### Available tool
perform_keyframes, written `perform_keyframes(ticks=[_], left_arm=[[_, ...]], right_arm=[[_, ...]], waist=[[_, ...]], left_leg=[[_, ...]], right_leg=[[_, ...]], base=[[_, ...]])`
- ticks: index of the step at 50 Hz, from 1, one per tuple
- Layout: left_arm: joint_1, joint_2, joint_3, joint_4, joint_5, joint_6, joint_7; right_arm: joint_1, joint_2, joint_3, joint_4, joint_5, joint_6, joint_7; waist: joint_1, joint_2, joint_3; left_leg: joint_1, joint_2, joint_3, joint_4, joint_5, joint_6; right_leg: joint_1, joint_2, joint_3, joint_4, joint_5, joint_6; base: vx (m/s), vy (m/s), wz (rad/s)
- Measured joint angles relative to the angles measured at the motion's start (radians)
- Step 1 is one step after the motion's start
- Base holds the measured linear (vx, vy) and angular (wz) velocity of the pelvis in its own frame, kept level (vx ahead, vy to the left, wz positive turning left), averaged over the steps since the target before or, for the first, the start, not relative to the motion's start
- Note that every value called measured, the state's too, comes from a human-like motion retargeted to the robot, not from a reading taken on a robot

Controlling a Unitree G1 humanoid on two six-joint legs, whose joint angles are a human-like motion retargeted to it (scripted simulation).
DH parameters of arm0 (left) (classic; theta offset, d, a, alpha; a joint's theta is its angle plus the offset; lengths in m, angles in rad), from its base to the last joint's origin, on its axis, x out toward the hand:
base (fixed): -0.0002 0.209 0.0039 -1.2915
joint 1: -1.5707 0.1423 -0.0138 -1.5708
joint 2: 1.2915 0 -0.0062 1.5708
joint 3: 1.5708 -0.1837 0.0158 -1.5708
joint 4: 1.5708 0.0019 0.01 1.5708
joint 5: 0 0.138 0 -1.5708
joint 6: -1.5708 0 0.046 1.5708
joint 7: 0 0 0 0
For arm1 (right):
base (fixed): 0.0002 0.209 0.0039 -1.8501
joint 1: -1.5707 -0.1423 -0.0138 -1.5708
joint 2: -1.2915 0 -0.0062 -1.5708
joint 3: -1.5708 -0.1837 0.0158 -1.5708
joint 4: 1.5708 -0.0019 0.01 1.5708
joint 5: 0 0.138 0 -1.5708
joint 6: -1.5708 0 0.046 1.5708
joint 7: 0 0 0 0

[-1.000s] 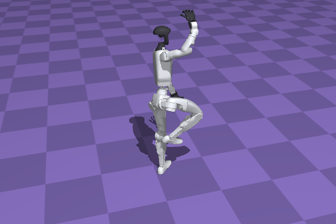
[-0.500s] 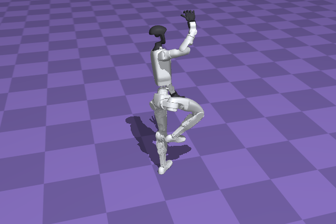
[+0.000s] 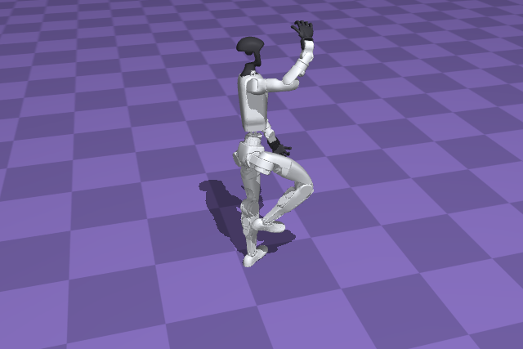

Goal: Kungfu

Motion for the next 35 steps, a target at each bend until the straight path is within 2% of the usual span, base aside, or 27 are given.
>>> perform_keyframes(ticks=[8, 13, 18, 23, 24, 25, 27, 29, 31, 33, 35], left_arm=[[-0.085, -0.027, 0.028, -0.114, -0.137, -0.027, 0.109], [-0.173, -0.062, 0.028, -0.19, -0.223, -0.076, 0.169], [-0.274, -0.118, 0.007, -0.237, -0.307, -0.111, 0.172], [-0.349, -0.169, -0.051, -0.259, -0.328, -0.153, 0.13], [-0.359, -0.179, -0.066, -0.258, -0.329, -0.158, 0.121], [-0.368, -0.19, -0.08, -0.255, -0.331, -0.162, 0.112], [-0.36, -0.215, -0.106, -0.266, -0.356, -0.156, 0.09], [-0.349, -0.261, -0.137, -0.285, -0.42, -0.153, 0.038], [-0.341, -0.297, -0.159, -0.308, -0.502, -0.116, -0.032], [-0.309, -0.314, -0.187, -0.347, -0.565, -0.097, -0.087], [-0.281, -0.299, -0.222, -0.384, -0.566, -0.104, -0.128]], right_arm=[[0.115, 0.165, -0.036, -0.024, 0.021, 0.06, 0.068], [0.247, 0.375, -0.106, -0.058, 0.084, 0.137, 0.099], [0.406, 0.632, -0.152, -0.085, 0.137, 0.258, 0.116], [0.577, 0.862, -0.104, -0.101, 0.226, 0.381, 0.097], [0.613, 0.902, -0.086, -0.101, 0.231, 0.398, 0.087], [0.65, 0.943, -0.068, -0.1, 0.234, 0.415, 0.077], [0.725, 1.016, -0.022, -0.096, 0.249, 0.453, 0.049], [0.8, 1.065, 0.014, -0.097, 0.278, 0.507, 0.034], [0.873, 1.095, 0.054, -0.111, 0.328, 0.565, 0.009], [0.936, 1.076, 0.084, -0.15, 0.42, 0.645, -0.042], [0.986, 1.052, 0.121, -0.183, 0.476, 0.669, -0.084]], waist=[[0.034, -0.011, 0.018], [0.056, -0.007, 0.044], [0.085, -0.033, 0.072], [0.109, -0.048, 0.13], [0.13, -0.046, 0.144], [0.158, -0.043, 0.155], [0.191, -0.028, 0.167], [0.213, -0.003, 0.199], [0.253, -0.011, 0.218], [0.255, -0.005, 0.225], [0.257, 0.022, 0.241]], left_leg=[[0.008, -0.037, 0.052, -0.013, 0.004, -0.015], [-0.047, -0.025, 0.066, 0.039, 0.002, -0.033], [-0.201, 0.006, 0.035, 0.238, -0.046, -0.072], [-0.401, 0.022, -0.025, 0.537, -0.154, -0.11], [-0.443, 0.041, -0.03, 0.609, -0.185, -0.118], [-0.483, 0.069, -0.027, 0.678, -0.216, -0.128], [-0.606, 0.104, -0.076, 0.833, -0.253, -0.158], [-0.704, 0.125, -0.111, 0.931, -0.28, -0.162], [-0.771, 0.165, -0.085, 1.009, -0.31, -0.171], [-0.858, 0.177, -0.1, 1.082, -0.331, -0.18], [-0.93, 0.195, -0.129, 1.129, -0.343, -0.18]], right_leg=[[0.161, -0.009, 0.092, -0.236, 0.052, -0.026], [0.244, 0.014, 0.159, -0.416, 0.083, -0.048], [0.318, 0.021, 0.263, -0.696, 0.122, -0.096], [0.382, -0.016, 0.329, -1.059, 0.196, -0.209], [0.387, -0.018, 0.311, -1.103, 0.184, -0.297], [0.386, -0.017, 0.28, -1.125, 0.151, -0.413], [0.238, -0.003, 0.272, -0.914, 0.134, -0.33], [0.136, 0.024, 0.257, -0.825, 0.096, -0.343], [0.069, 0.036, 0.24, -0.746, 0.033, -0.369], [-0.029, 0.033, 0.225, -0.656, -0.006, -0.377], [-0.092, 0.03, 0.193, -0.607, -0.021, -0.389]], base=[[0.0, -0.01, -0.09], [-0.05, -0.05, -0.13], [-0.11, -0.07, 0.08], [-0.17, -0.16, 0.42], [-0.2, -0.19, -0.01], [-0.15, -0.22, -0.42], [-0.19, -0.16, -0.2], [-0.36, 0.08, -0.21], [-0.29, 0.0, -0.57], [-0.22, -0.1, 0.14], [-0.2, -0.05, 0.26]])
